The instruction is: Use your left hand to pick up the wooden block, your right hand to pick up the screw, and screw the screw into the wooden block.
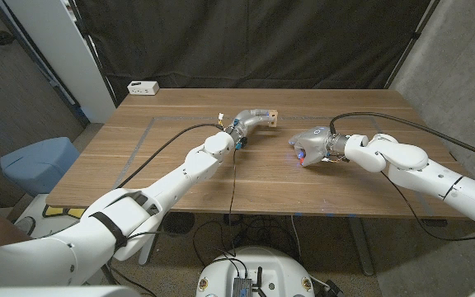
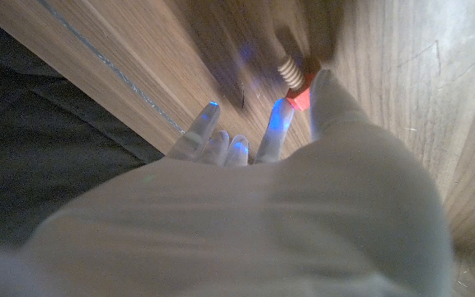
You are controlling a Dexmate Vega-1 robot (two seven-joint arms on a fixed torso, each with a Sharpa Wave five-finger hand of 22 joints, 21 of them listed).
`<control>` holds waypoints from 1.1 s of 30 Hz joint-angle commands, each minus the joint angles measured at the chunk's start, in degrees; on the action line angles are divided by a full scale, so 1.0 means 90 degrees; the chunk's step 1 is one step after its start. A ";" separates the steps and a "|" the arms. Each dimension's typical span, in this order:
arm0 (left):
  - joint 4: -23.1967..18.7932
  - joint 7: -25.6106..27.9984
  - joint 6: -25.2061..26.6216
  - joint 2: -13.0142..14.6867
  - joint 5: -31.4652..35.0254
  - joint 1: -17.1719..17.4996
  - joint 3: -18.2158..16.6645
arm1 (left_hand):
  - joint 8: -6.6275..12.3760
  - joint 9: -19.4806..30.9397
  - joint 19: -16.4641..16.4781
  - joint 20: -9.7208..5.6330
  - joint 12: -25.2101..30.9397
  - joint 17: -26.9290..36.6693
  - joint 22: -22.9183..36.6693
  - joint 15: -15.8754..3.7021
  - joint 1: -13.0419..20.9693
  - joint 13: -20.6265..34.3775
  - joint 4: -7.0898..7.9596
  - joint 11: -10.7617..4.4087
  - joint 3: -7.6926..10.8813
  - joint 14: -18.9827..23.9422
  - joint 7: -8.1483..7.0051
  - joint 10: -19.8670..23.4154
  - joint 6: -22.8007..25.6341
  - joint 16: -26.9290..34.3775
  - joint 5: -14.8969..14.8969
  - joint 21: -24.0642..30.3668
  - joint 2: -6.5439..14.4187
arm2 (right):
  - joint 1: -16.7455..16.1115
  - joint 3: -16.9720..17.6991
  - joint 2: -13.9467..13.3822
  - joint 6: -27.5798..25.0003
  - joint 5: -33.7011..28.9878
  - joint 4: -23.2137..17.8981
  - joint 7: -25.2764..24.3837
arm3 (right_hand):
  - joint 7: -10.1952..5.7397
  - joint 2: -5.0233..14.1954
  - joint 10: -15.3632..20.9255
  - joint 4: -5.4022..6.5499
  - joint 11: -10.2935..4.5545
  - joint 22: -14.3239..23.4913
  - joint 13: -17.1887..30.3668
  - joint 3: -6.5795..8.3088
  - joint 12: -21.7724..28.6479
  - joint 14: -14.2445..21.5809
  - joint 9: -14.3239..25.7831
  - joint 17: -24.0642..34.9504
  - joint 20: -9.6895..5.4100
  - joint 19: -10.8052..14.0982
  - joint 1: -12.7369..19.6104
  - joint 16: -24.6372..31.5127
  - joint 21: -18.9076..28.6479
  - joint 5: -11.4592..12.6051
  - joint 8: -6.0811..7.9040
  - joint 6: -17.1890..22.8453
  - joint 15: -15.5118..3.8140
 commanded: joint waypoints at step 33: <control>0.0154 -0.0178 -0.0113 -0.0106 0.0038 -0.0056 0.0111 | 0.0048 0.0033 -0.0007 0.0062 -0.0003 0.0017 0.0018 -0.0332 0.0006 0.0039 0.0009 -0.0011 -0.0038 0.0043 0.0060 0.0075 0.0291 -0.0004 0.0044 0.0048 0.0097 | -0.0515 0.0548 -0.0232 -0.0680 0.0592 -0.0551 -0.0388 | 0.0019 -0.0004 0.0229 0.0024 -0.0035 -0.0006 0.0003 0.0158 -0.0007 0.0186 0.0202 0.0014 -0.0708 0.0174 0.0100 0.0008 -0.0030 0.0035 0.0323 0.0203 -0.0772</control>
